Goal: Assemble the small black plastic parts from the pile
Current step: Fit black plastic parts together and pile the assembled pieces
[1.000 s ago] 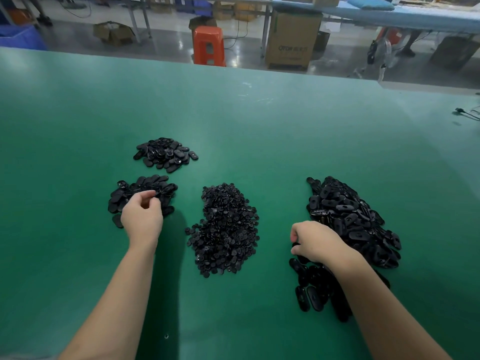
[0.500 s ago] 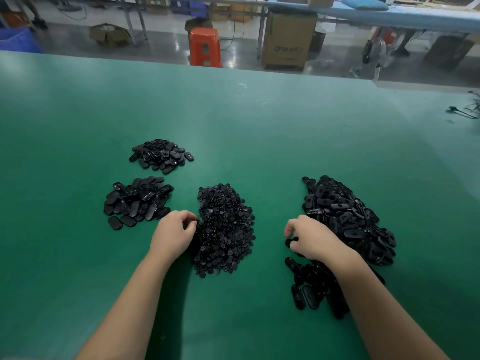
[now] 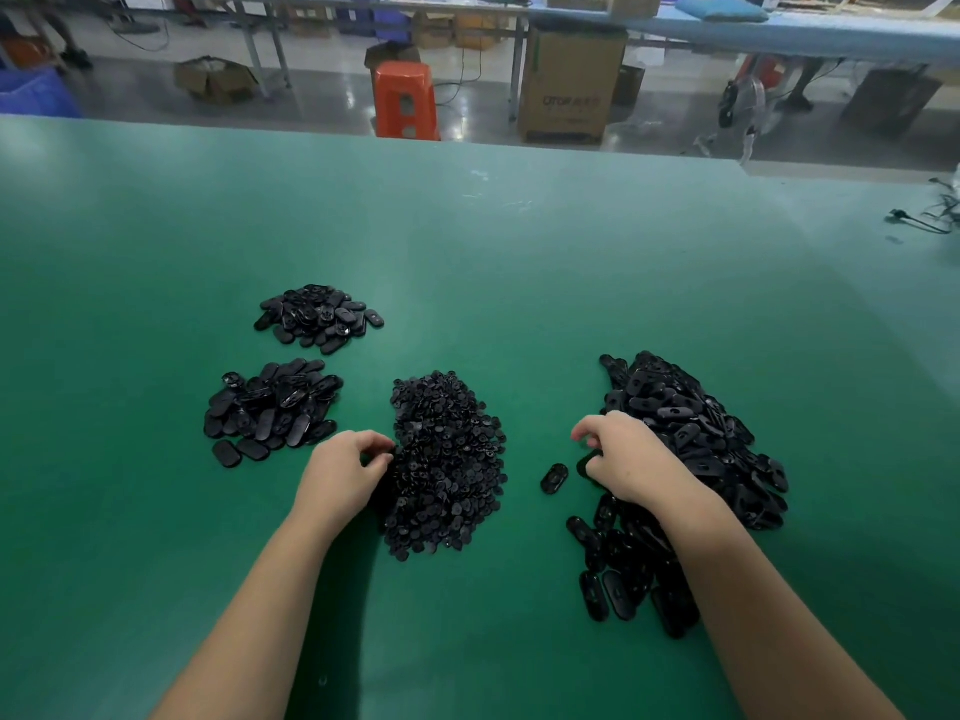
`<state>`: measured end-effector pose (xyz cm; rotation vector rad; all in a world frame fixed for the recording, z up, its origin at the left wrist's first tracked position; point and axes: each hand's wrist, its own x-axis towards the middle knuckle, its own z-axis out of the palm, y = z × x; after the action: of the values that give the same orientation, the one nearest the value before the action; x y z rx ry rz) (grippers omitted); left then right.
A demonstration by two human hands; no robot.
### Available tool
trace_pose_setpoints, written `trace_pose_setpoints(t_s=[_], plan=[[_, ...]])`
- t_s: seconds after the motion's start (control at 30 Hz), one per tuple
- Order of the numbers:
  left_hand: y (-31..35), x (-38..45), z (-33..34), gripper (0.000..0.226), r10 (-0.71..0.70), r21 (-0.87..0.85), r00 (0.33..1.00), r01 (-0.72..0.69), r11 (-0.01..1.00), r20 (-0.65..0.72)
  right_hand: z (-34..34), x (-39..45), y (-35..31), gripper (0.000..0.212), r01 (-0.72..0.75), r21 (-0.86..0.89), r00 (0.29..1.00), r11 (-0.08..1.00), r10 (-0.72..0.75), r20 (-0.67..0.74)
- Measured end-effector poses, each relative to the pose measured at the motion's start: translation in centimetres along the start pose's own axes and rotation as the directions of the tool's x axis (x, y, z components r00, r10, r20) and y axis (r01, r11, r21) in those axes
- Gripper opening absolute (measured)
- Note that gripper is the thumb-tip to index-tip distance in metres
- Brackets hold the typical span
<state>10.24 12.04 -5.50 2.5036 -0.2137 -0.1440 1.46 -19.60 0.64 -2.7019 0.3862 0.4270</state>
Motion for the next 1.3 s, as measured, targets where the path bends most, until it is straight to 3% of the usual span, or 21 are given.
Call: trace_pose_setpoints(t_s=[0.1, 0.4, 0.6, 0.87, 1.0, 1.1, 1.2, 1.3], plan=[[0.1, 0.1, 0.0, 0.01, 0.004, 0.012, 1.0, -0.004, 1.0, -0.008, 0.0, 0.1, 0.0, 0.047, 0.015, 0.103, 0.999, 0.995, -0.01, -0.048], [0.2, -0.1, 0.0, 0.009, 0.043, 0.02, 0.999, -0.043, 0.999, 0.004, 0.6, -0.1, -0.9, 0.026, 0.041, 0.343, 0.994, 0.938, -0.002, -0.111], [0.3, 0.1, -0.4, 0.017, 0.044, -0.001, 0.998, -0.044, 0.999, 0.053, 1.6, -0.2, -1.9, 0.015, -0.042, 0.77, 0.998, 0.636, 0.07, -0.004], [0.5, -0.1, -0.5, 0.016, -0.067, -0.25, 0.998, 0.065, 0.966, 0.002, 2.4, -0.8, -3.6, 0.011, -0.076, 0.922, 0.997, 0.379, 0.045, 0.064], [1.1, -0.2, -0.2, 0.013, -0.158, -0.48, 0.987, 0.144, 0.865, 0.011, 2.7, -1.1, -4.6, 0.008, -0.09, 0.931, 0.996, 0.354, 0.021, 0.088], [2.0, -0.5, -0.1, 0.013, -0.153, -0.705, 0.986, 0.158, 0.692, 0.071, 2.9, -1.3, -5.2, 0.007, -0.091, 0.931, 0.995, 0.353, 0.002, 0.096], [3.7, -1.1, 0.1, 0.016, -0.09, -0.823, 0.989, 0.147, 0.549, 0.116, 3.0, -1.4, -5.7, 0.01, -0.063, 0.936, 0.997, 0.346, -0.016, 0.073], [5.6, -1.6, 0.3, 0.013, -0.044, -0.819, 0.992, 0.119, 0.561, 0.114, 2.8, -1.6, -6.3, 0.011, -0.029, 0.946, 0.999, 0.321, -0.017, 0.036]])
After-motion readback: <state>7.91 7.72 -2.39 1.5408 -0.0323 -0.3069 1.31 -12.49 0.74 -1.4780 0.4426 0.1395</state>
